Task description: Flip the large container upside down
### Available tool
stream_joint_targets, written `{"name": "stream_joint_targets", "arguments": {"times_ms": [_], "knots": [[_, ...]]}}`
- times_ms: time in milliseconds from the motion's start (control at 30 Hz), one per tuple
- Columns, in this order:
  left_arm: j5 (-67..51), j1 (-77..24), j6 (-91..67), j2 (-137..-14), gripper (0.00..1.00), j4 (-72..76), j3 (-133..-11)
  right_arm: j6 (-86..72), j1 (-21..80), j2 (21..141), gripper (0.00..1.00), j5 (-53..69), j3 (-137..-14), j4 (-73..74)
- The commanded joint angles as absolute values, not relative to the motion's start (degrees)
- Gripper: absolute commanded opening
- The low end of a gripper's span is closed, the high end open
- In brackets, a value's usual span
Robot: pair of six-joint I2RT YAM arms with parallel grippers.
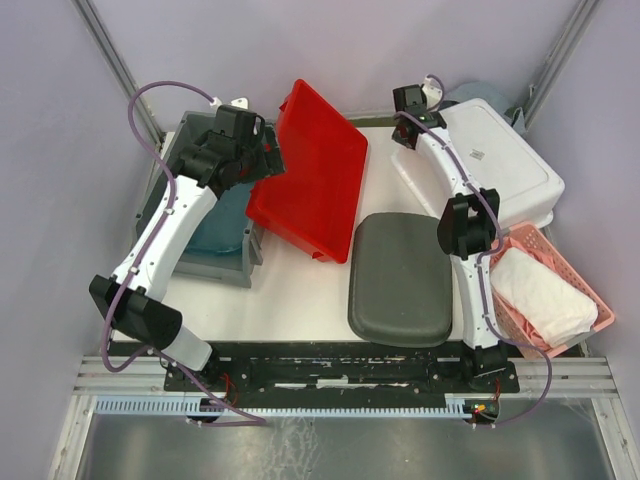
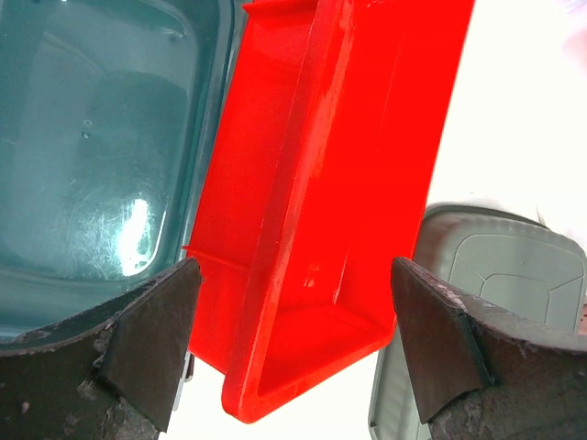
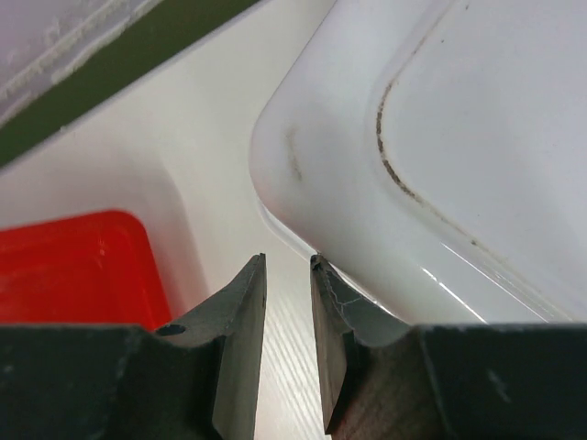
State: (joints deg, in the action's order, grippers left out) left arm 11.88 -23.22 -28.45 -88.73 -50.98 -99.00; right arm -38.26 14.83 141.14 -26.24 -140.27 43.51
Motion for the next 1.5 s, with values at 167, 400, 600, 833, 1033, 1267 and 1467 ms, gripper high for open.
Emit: {"name": "stream_joint_targets", "arguments": {"times_ms": [167, 400, 600, 833, 1033, 1267, 1467], "knots": [[10.99, -22.95, -31.02, -89.21, 0.91, -50.96, -102.31, -38.53, 8.99, 144.11, 0.4, -28.69, -146.58, 35.6], [10.86, -23.04, -30.28, -88.35, 0.91, -50.2, -102.3, -35.82, 8.35, 134.13, 0.57, -13.3, -140.12, 26.76], [11.97, -23.07, -28.44, -86.89, 0.92, -49.18, -102.1, -31.63, 11.31, 118.19, 0.8, -7.05, -131.5, 27.25], [17.6, -22.88, -25.71, -85.53, 0.93, -49.26, -100.83, -29.66, 18.36, 99.93, 0.82, -3.03, -106.01, 33.87], [20.89, -21.76, -22.42, -91.13, 0.89, -52.92, -106.46, -31.63, 21.25, 88.29, 0.85, -0.3, -91.18, 40.93], [13.3, -21.33, -21.06, -96.92, 0.83, -51.83, -110.97, -35.74, 22.84, 88.01, 0.87, 6.56, -94.56, 43.31], [1.05, -12.74, -26.82, -91.99, 0.87, -48.55, -108.58, -37.46, 31.73, 99.83, 0.9, 3.46, -109.72, 44.99]]}}
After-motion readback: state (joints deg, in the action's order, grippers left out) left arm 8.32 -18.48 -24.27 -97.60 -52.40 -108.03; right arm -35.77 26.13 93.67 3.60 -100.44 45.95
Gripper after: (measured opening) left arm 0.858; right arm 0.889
